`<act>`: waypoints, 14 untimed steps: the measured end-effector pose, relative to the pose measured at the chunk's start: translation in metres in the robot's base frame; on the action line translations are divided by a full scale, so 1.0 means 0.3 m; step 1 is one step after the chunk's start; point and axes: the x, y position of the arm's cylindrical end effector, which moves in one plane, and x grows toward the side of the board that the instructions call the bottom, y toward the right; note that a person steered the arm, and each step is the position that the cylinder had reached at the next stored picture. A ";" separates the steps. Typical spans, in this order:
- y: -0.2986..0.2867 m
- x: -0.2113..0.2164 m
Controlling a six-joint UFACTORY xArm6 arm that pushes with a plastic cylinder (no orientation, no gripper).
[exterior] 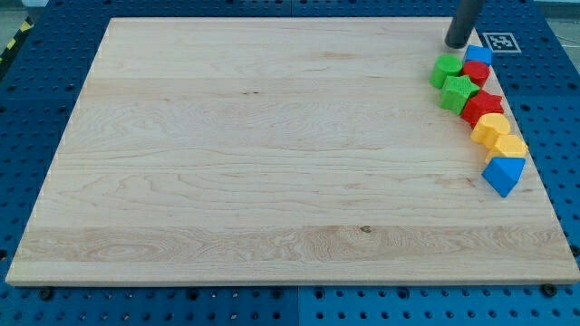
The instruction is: Place the yellow heart left to the yellow hexagon
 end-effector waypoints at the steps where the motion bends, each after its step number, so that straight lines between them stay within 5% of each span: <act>1: 0.202 -0.011; 3: 0.311 0.012; 6: 0.252 0.547; 7: 0.026 0.625; 8: -0.200 0.627; 14: -0.285 0.734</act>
